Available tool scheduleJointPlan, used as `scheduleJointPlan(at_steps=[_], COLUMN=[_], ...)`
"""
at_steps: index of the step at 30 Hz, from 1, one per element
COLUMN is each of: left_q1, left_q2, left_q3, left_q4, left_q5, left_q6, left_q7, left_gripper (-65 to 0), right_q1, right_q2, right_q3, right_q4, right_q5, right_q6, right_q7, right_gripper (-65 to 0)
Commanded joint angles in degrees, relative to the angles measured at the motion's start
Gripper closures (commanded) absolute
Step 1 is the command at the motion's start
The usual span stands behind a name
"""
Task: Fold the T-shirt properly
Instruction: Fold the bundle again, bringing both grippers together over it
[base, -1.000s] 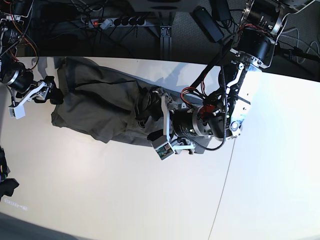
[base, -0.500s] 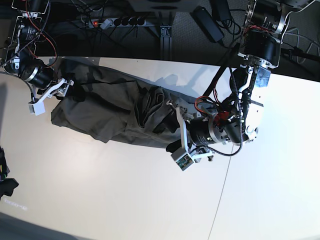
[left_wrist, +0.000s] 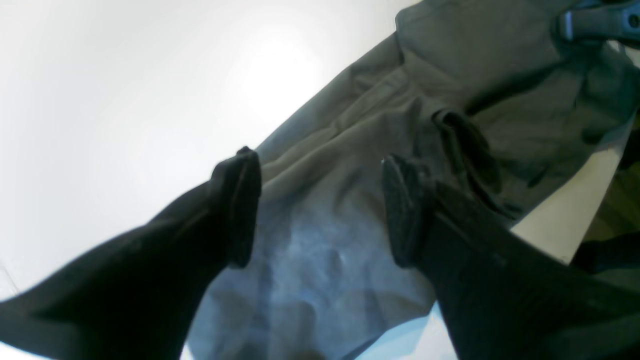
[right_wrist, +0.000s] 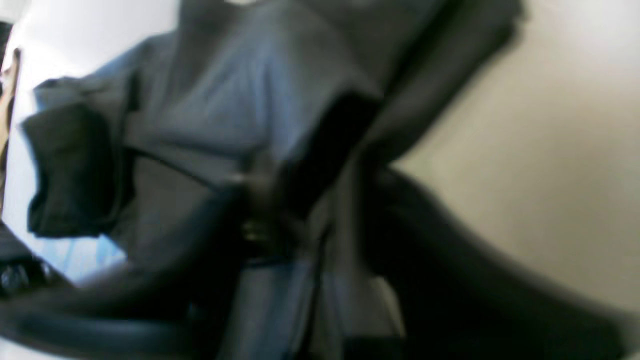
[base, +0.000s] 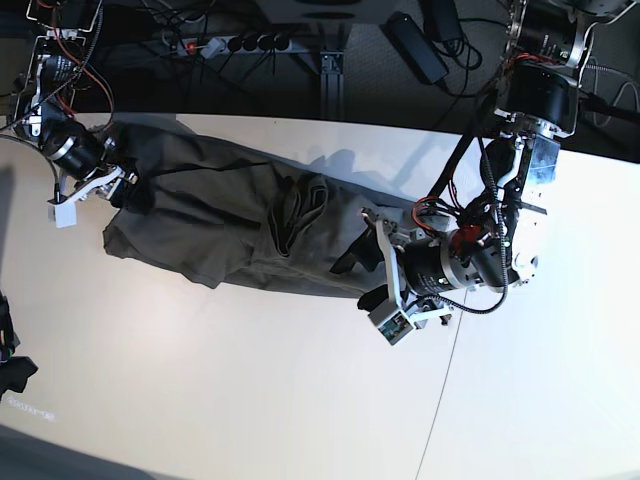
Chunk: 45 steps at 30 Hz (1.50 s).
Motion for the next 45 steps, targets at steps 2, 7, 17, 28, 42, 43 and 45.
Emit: scheduleJointPlan(at_steps=[2, 7, 17, 28, 42, 43, 45], left_q1=[-1.2, -1.1, 1.1, 11.9, 15.5, 15.5, 15.5], left_q2=[-0.7, -4.0, -10.6, -9.8, 1.3, 2.0, 2.6], left_q3=[-0.2, -0.2, -0.2, -0.2, -0.2, -0.2, -0.2], left_q4=[1.0, 1.0, 1.0, 0.9, -10.5, -11.3, -12.4], left_q5=[-0.8, -0.7, -0.4, 0.5, 3.3, 3.5, 3.5], left_q6=[0.3, 1.3, 3.9, 3.9, 3.9, 3.9, 3.9], left_q7=[-1.4, -1.2, -1.1, -4.2, -9.5, -9.6, -9.6], left_gripper=[-41.0, -40.9, -40.9, -40.9, -40.9, -40.9, -40.9], right_q1=[0.0, 0.8, 17.1, 28.8, 19.7, 18.1, 15.3], right_q2=[0.8, 3.9, 16.3, 16.7, 14.8, 14.7, 14.3], right_q3=[0.3, 0.5, -0.6, -19.9, -38.8, -38.8, -38.8], right_q4=[-0.2, -0.2, -6.6, 3.8, 22.9, 24.3, 25.9], right_q5=[-3.7, -14.8, -12.7, -3.6, -4.2, -4.5, -6.8], right_q6=[3.5, 3.5, 3.3, 3.5, 3.5, 3.5, 3.5], right_q7=[1.7, 6.9, 1.6, -12.3, -16.9, -16.8, -15.7], right_gripper=[0.0, 0.0, 0.0, 0.0, 0.0, 0.0, 0.0])
